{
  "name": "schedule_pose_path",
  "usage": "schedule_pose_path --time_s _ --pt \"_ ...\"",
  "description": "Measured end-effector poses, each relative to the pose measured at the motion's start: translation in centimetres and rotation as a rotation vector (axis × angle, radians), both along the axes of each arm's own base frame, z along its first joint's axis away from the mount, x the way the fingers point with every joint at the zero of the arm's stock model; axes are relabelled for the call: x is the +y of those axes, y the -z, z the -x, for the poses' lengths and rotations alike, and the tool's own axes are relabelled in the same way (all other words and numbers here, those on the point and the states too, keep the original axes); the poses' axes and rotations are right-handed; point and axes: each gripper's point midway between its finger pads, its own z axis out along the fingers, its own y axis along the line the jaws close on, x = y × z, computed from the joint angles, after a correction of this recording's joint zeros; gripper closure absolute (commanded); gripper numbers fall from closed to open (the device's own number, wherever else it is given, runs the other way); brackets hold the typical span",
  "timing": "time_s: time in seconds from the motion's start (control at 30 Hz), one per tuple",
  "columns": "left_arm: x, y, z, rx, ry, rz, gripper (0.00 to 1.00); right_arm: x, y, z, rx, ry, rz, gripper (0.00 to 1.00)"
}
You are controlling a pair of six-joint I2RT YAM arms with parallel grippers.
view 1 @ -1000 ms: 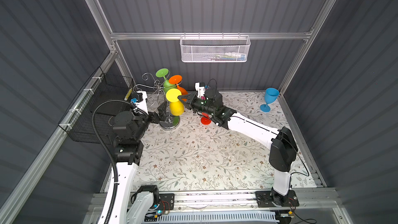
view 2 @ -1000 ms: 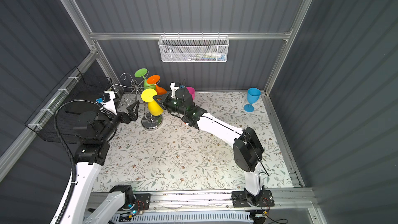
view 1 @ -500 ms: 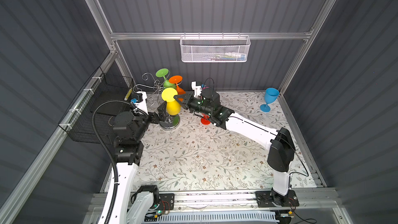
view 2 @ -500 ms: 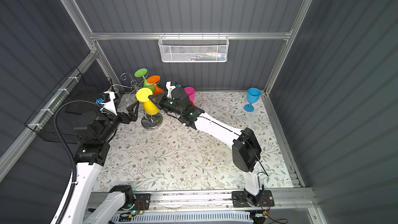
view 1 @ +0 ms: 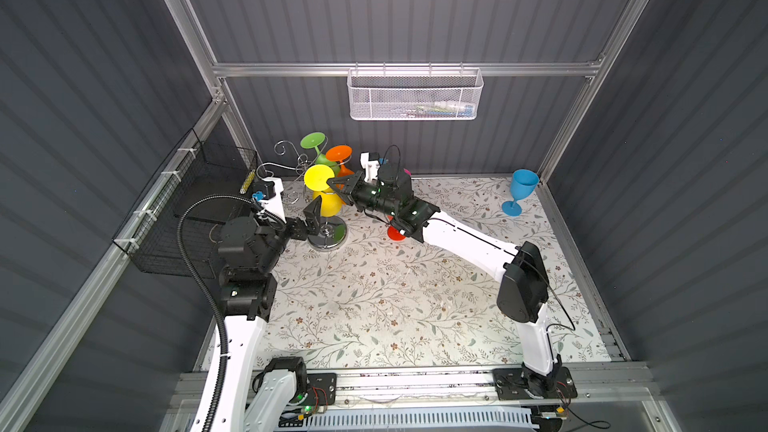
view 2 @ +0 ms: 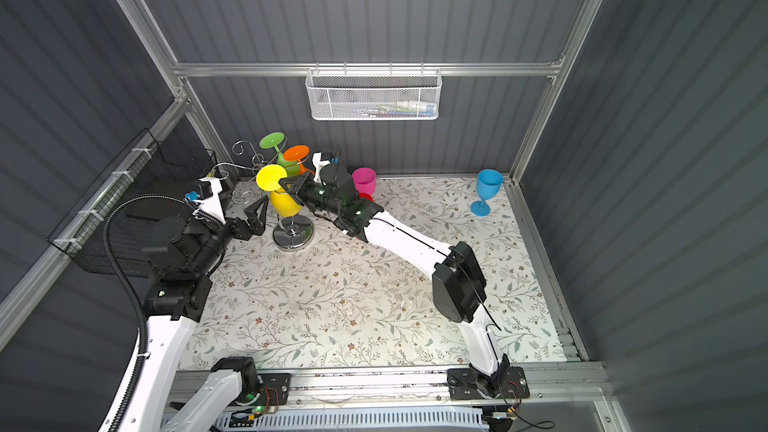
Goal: Take the wine glass off the wine glass rack
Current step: 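Pull the yellow glass off the rack with the right gripper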
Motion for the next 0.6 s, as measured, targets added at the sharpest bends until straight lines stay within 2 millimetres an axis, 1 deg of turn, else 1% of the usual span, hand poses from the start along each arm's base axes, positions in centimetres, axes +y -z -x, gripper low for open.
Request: schedule_pose_path --time_s 0.23,0.6 --pt "0.0 0.0 0.0 0.001 0.000 0.000 0.01 -0.1 0.2 -0.6 0.002 0.011 0.002 1.00" --pt "0.0 0.5 -0.1 0.011 0.000 0.000 0.01 -1.8 -0.1 -2.8 0.000 0.053 -0.013 1.00"
